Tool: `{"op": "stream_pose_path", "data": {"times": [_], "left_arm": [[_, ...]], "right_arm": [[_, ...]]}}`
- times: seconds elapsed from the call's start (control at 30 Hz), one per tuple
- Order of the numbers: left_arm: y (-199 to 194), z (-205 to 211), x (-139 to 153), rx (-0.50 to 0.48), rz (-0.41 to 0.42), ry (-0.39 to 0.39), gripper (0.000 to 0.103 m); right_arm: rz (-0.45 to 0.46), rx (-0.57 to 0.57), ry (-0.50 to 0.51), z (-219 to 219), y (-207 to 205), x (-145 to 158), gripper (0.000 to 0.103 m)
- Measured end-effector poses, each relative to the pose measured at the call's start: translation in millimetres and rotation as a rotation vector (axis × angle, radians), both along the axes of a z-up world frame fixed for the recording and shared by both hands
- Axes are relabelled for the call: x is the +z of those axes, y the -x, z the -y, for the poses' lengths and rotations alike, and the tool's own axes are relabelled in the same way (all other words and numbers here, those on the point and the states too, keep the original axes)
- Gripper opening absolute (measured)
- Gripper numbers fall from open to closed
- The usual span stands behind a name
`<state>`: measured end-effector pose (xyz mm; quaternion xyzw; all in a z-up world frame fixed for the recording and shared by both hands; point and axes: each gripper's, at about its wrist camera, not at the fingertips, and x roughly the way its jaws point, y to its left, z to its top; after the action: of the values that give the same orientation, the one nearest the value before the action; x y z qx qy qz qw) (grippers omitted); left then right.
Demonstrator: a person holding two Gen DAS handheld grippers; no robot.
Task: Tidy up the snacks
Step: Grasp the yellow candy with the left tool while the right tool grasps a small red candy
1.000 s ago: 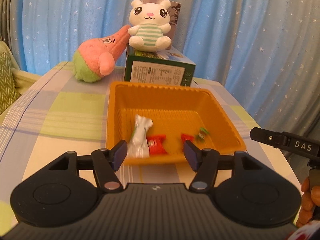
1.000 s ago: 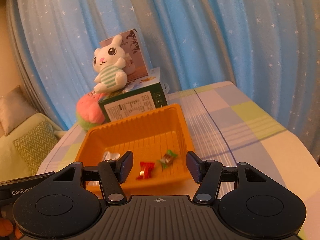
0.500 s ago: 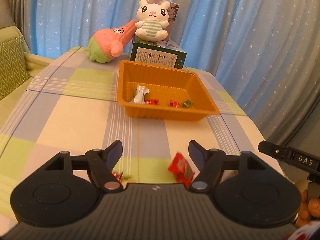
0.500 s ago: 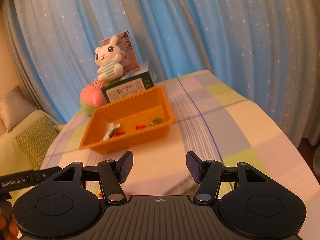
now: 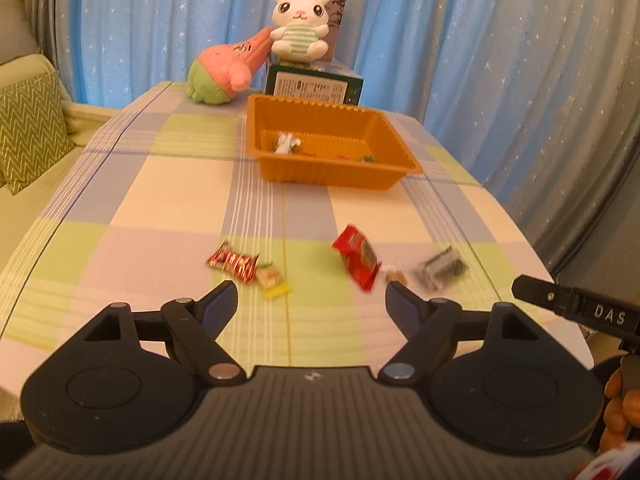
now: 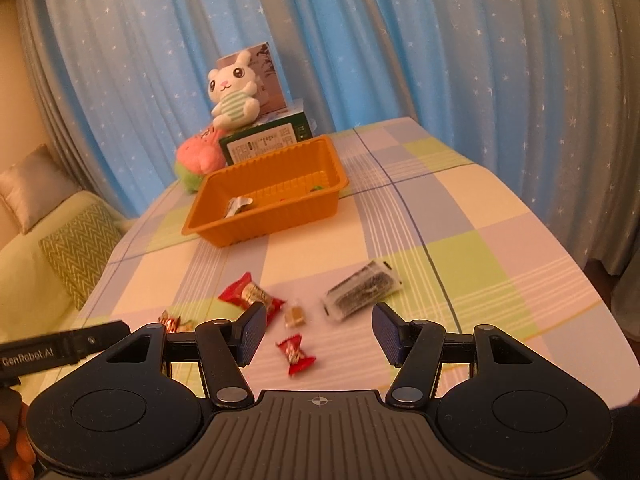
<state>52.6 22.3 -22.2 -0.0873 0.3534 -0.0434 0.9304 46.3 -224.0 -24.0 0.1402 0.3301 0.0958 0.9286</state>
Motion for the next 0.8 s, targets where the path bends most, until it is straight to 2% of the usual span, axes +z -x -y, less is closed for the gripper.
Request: {"op": "stream_pose_path", "data": {"times": [0.43,0.63,0.8], "left_arm": [[9,-13,-7,0.036,-0.027,-0.012,0.079],[5,-12,-13,0.040,-0.035,-0.021,0.079],[-3,-8,-19,0.033,-0.039,-0.030,0.079]], "right_arm": [[-0.025,0.055,0.023,-21,2,-10,0.059],[-0.038,0.059,0.024,-19,-1,-22,0.059],[-0.040,0.105,0.072,-26,-10,-37,0.059]]}}
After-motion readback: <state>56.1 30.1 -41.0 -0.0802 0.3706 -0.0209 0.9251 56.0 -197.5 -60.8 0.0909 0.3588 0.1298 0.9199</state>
